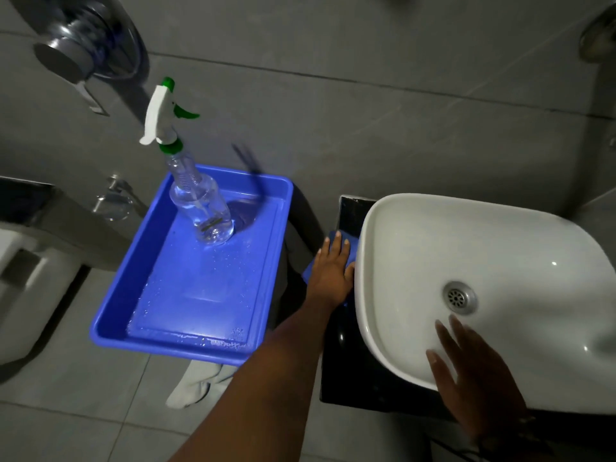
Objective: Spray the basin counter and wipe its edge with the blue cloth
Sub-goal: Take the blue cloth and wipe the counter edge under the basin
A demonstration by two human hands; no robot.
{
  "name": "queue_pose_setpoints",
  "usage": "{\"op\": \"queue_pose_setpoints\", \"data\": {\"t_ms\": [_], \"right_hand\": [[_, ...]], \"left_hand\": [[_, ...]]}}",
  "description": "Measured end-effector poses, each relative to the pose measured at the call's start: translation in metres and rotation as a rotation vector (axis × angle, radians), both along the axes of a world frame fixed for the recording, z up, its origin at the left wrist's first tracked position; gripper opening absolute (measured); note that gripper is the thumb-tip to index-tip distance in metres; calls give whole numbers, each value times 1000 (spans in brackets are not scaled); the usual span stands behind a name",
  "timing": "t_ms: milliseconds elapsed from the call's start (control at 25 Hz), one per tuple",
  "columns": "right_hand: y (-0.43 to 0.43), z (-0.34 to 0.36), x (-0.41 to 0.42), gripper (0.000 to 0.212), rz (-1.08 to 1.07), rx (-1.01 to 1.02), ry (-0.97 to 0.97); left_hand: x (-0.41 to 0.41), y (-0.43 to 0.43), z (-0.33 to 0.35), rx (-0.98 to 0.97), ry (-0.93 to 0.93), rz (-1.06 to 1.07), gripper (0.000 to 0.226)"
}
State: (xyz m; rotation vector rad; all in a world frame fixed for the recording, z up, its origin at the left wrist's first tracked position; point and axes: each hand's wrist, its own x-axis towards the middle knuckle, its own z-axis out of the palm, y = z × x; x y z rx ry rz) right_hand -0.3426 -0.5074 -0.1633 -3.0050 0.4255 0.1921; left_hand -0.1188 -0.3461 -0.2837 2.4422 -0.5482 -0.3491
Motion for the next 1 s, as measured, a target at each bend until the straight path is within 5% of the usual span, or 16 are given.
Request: {"op": "queue_pose_setpoints", "data": {"t_ms": [520,1000], "right_hand": [[-3,6,-3,62,-49,78,137],[-2,8,5,60,-72,96,245]], "left_hand": [[-190,63,5,115,-125,-30,54],[-163,52,3,67,-99,0,67]]}}
